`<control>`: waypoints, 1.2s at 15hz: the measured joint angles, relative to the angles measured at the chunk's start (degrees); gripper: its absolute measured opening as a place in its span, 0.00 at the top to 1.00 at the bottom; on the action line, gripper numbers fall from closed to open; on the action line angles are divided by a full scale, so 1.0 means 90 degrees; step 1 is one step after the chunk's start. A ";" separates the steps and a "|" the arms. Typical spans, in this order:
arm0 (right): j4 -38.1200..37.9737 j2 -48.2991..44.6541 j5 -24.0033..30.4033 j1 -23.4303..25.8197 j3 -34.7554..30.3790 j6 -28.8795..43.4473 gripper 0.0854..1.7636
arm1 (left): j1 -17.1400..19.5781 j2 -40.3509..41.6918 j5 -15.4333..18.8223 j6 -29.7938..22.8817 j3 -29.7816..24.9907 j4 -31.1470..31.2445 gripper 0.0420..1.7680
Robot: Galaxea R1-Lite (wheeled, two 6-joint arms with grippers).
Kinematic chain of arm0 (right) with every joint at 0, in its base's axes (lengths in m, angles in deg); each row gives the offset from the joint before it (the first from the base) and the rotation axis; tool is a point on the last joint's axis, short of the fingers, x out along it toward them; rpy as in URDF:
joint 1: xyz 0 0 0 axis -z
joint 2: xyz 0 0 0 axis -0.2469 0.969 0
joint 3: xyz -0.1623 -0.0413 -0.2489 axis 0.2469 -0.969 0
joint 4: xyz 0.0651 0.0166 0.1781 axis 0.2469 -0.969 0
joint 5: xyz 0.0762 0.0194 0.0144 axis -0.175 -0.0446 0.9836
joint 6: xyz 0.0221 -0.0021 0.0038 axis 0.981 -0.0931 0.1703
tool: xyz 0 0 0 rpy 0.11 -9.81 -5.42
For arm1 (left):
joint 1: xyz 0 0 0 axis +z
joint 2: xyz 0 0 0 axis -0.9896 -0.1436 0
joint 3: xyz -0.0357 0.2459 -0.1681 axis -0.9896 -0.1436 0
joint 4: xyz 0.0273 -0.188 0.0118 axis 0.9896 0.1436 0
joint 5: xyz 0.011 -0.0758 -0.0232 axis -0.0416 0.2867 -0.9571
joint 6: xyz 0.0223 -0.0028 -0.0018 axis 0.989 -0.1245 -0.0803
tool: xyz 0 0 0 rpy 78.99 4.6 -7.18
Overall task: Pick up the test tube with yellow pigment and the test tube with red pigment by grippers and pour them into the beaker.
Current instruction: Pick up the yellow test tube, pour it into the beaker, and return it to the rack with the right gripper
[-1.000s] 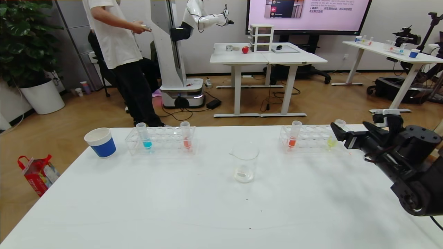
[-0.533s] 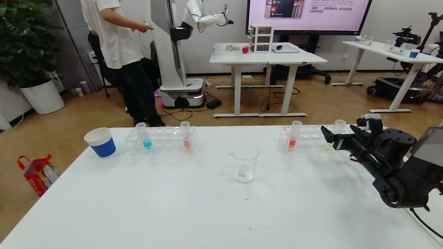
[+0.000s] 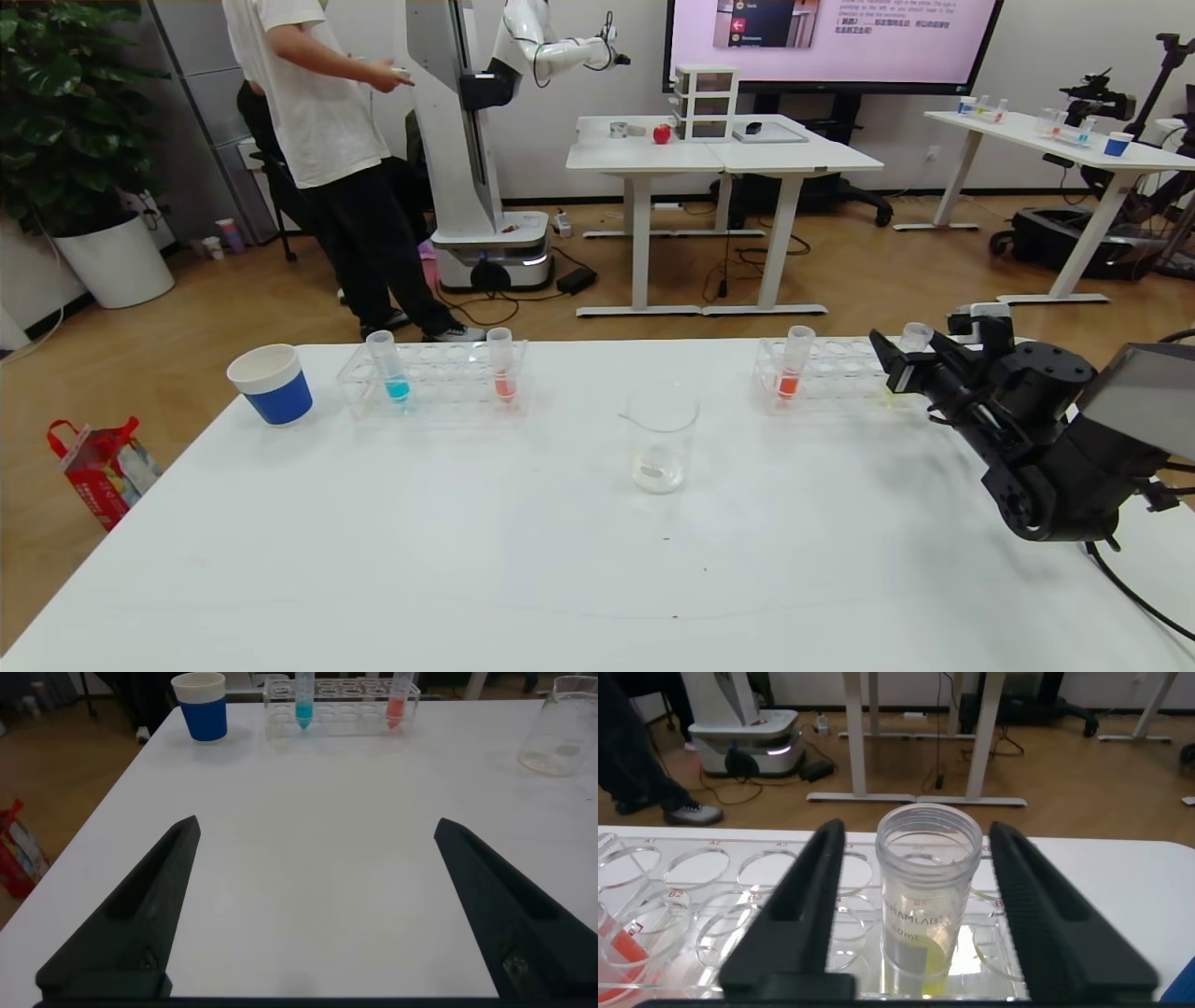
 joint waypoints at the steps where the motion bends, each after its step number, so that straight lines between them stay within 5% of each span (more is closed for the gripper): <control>1: 0.0001 0.0014 0.0024 -0.0001 0.0024 -0.0003 0.74 | 0.0000 0.0000 0.0003 0.0000 0.0000 0.0000 0.01; 2: 0.0004 0.0022 0.0046 0.0000 0.0034 -0.0005 0.83 | 0.0000 0.0000 0.0003 0.0000 0.0000 0.0000 0.01; 4: 0.0004 0.0024 0.0051 -0.0009 0.0046 -0.0003 0.69 | 0.0000 0.0000 0.0003 0.0000 0.0000 0.0000 0.01; 5: 0.0004 0.0024 0.0043 -0.0009 0.0046 -0.0005 0.75 | 0.0000 0.0000 0.0003 0.0000 0.0000 0.0000 0.01; 10: -0.0229 -0.0134 0.0031 -0.0009 0.0085 -0.0027 0.75 | 0.0000 0.0000 0.0000 0.0000 0.0000 0.0000 0.01; 18: -0.2677 -0.1525 0.0102 -0.0028 0.1017 -0.0058 0.75 | 0.0000 0.0000 0.0000 0.0000 0.0000 -0.0003 0.01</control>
